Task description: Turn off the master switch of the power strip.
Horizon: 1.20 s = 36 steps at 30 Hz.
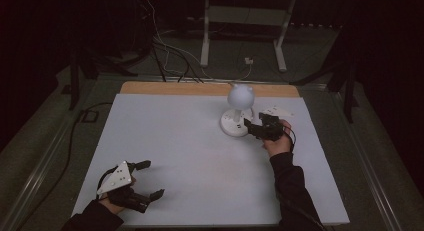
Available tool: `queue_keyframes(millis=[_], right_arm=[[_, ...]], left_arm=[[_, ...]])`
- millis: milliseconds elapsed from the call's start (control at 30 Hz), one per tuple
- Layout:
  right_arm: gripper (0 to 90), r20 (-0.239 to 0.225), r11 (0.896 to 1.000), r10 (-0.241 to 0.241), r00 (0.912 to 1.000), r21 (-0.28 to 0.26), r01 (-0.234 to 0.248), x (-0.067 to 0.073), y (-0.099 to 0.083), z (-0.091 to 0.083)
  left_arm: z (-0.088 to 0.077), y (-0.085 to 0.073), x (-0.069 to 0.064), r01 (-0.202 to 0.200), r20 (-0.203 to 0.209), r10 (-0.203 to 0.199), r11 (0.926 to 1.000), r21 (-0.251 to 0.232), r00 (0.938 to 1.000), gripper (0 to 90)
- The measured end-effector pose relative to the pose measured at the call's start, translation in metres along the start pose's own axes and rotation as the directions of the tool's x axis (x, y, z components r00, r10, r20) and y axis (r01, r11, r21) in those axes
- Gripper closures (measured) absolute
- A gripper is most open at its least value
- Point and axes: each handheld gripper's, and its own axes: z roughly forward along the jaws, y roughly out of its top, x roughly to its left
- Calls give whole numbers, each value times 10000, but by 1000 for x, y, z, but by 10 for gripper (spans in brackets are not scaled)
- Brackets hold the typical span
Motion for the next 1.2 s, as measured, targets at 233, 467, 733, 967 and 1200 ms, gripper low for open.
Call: queue_keyframes(millis=[233, 467, 733, 967, 1200], right_arm=[[0, -859, 9989, -298, 9959, 330, 327, 6, 0, -7], [0, -1164, 9966, -485, 9920, 600, 557, 15, 0, -17], [0, -1720, 9965, -655, 9829, 399, 734, 19, -7, -36], [0, -1823, 9974, -461, 9822, 465, 554, 17, -19, -55], [0, -1760, 9966, -520, 9830, 542, 624, 17, -37, -74]], left_arm=[[0, 0, -1, -70, 1, 70, 10000, 27, 10000, 4], [0, 0, -1, -92, 11, 92, 10000, 31, 10000, 4], [0, 0, -1, -86, 44, 86, 10000, 25, 10000, 4], [1, 0, 0, -17, 96, 17, 10000, 30, 10000, 4], [1, 0, -1, -35, 103, 34, 10000, 45, 9999, 4]])
